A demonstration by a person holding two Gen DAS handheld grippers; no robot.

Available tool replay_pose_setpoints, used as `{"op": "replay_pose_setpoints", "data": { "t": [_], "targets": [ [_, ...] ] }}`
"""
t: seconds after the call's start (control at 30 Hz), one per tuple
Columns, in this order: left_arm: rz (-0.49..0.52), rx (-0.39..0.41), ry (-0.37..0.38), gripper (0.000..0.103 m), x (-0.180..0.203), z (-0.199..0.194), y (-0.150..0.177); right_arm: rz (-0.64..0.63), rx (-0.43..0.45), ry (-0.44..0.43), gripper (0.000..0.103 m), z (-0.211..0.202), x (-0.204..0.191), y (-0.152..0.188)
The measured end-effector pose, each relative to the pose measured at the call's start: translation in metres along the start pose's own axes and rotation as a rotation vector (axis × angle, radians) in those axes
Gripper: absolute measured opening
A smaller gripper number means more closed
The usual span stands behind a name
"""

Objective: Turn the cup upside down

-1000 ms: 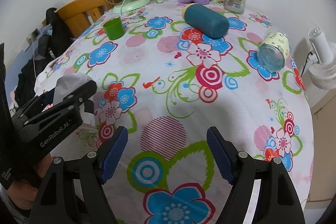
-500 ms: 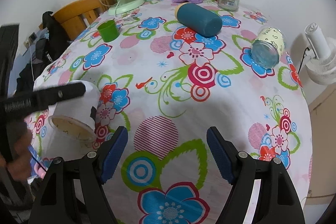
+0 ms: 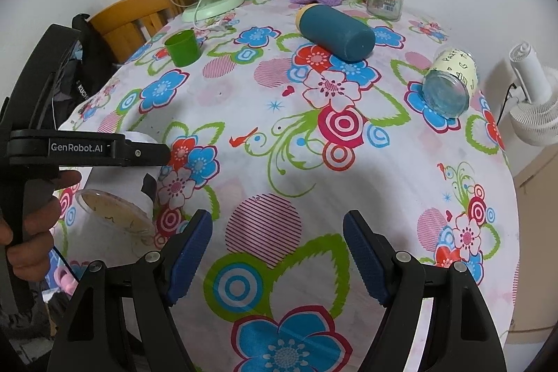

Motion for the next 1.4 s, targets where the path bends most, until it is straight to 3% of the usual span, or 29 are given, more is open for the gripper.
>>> {"op": "replay_pose_setpoints", "data": {
  "t": [0.13,0.23,0.3,0.4,0.57,0.93,1.2,1.27,1.4],
  "targets": [
    [0.009,0.09,-0.006,0.063,0.003,-0.017,-0.002,-0.009,0.005,0.003,0.08,0.001,-0.003,-0.002],
    [0.047,0.263,-0.051,0.063,0.01,-0.043,-0.004,-0.017,0.005,-0.001,0.08,0.003,-0.007,-0.002],
    [0.075,0.404,-0.12,0.063,0.014,-0.061,-0.002,-0.022,0.003,-0.003,0.08,0.004,-0.009,-0.003],
    [0.105,0.533,-0.186,0.063,0.019,-0.075,0.004,-0.025,-0.001,-0.008,0.08,0.006,-0.013,-0.003],
    [0.131,0.643,-0.247,0.063,0.016,-0.074,0.015,-0.028,-0.001,-0.012,0.08,0.007,-0.016,-0.003],
    [0.131,0.683,-0.297,0.064,0.01,-0.046,0.044,-0.026,-0.002,-0.013,0.08,0.008,-0.016,-0.001],
    [0.178,0.725,-0.337,0.067,0.018,-0.049,0.061,-0.044,0.001,-0.024,0.08,0.008,-0.021,0.0],
    [0.178,0.718,-0.34,0.07,0.018,-0.049,0.063,-0.045,0.002,-0.025,0.08,0.007,-0.022,0.001],
    [0.166,0.658,-0.309,0.092,0.014,-0.043,0.066,-0.043,0.0,-0.025,0.08,0.007,-0.021,0.002]
  ]
}}
Point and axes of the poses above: each gripper's, at about its wrist camera, not at the fingertips, and z roughly the way its jaws point, x to its right, y to its underside, the point moved 4 cm from there along z, roughly the way its jaws point, and after that the axes turned 5 degrees about y, right-handed, at the moved point
